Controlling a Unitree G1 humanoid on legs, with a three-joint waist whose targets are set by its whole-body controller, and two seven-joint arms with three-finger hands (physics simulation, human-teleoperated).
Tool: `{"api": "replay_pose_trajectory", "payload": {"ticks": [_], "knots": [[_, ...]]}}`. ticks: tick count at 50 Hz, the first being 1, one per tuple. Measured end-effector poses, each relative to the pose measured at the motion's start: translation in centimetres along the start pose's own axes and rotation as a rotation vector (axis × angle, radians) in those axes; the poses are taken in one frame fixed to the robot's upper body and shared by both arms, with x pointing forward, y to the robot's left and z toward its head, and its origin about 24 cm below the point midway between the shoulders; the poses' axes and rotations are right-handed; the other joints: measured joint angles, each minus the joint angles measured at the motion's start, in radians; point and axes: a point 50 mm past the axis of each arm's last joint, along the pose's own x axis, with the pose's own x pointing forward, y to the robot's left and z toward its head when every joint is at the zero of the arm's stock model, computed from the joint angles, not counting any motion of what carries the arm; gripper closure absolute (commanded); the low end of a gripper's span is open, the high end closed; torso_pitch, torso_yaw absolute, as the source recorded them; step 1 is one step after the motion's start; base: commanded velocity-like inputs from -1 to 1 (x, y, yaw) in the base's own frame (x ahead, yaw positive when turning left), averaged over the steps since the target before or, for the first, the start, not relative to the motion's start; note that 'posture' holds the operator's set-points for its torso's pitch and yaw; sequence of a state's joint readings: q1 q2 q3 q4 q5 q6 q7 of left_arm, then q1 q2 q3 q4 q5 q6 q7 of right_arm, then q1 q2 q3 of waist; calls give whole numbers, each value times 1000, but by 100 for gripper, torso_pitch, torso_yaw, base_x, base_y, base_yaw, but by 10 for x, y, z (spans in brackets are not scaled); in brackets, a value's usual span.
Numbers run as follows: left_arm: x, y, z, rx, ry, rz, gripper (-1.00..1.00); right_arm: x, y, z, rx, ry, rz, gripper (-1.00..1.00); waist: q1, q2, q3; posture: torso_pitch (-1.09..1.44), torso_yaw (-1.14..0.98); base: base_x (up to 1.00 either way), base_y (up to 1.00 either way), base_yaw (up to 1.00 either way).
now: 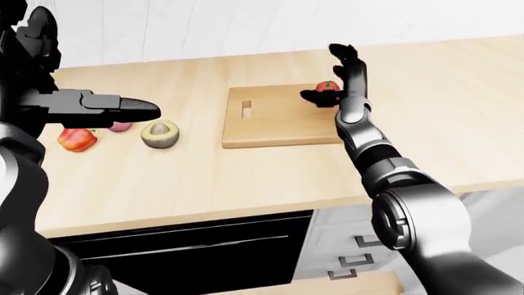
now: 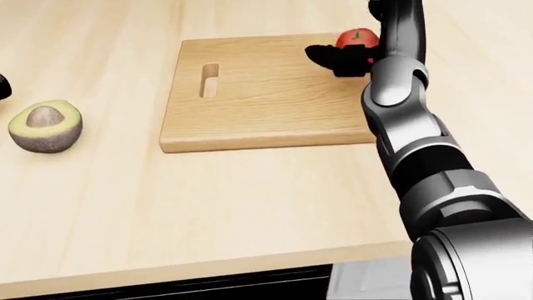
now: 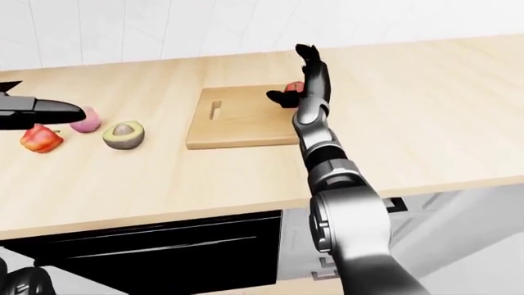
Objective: Place the avocado, onion, tomato and bell pepper on the cutting board.
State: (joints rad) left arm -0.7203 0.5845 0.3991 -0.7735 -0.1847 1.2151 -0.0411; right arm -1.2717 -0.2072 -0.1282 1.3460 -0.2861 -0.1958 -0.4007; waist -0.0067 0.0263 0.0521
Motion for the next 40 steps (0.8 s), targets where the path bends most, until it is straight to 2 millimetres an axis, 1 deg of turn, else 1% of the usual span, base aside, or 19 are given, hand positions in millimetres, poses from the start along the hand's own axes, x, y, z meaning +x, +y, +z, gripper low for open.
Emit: {"api": "replay_pose_trajectory", "payload": {"ticks": [6, 11, 16, 19, 24, 28, 31, 34, 40], "knots": [[0, 0, 0, 0, 0, 1, -100, -1, 2, -2, 3, 8, 11, -100, 0, 2, 0, 0, 0, 0, 0, 0], [0, 0, -2, 0, 3, 0, -100, 1, -2, 3, 9, -8, 8, -100, 1, 3, 1, 0, 0, 0, 0, 0], [1, 1, -4, -1, 8, 6, -100, 6, -13, 13, 17, -66, -7, -100, 2, 1, 1, 0, 0, 0, 0, 0], [3, -1, -3, -1, 6, 5, -100, 8, -23, 20, 28, -107, -23, -100, 4, -2, 2, 0, 0, 0, 0, 0], [5, -3, -6, -3, 10, 0, -100, 7, -38, 45, 49, -180, -41, -100, 5, -5, 4, 0, 0, 0, 0, 0], [4, -3, -8, -4, 12, -4, -100, -2, -51, 67, 66, -231, -50, -100, 8, -9, 6, 0, 0, 0, 0, 0], [3, -2, -9, -3, 15, 0, -100, -13, -61, 76, 77, -253, -55, -100, 10, -14, 4, 0, 0, 0, 0, 0], [4, -2, -10, -4, 16, 2, -100, -24, -70, 74, 95, -241, -65, -100, 12, -19, 2, 0, 0, 0, 0, 0], [4, -3, -13, -4, 22, 5, -100, -52, -86, 66, 128, -190, -75, -100, 14, -21, 6, 0, 0, 0, 0, 0]]}}
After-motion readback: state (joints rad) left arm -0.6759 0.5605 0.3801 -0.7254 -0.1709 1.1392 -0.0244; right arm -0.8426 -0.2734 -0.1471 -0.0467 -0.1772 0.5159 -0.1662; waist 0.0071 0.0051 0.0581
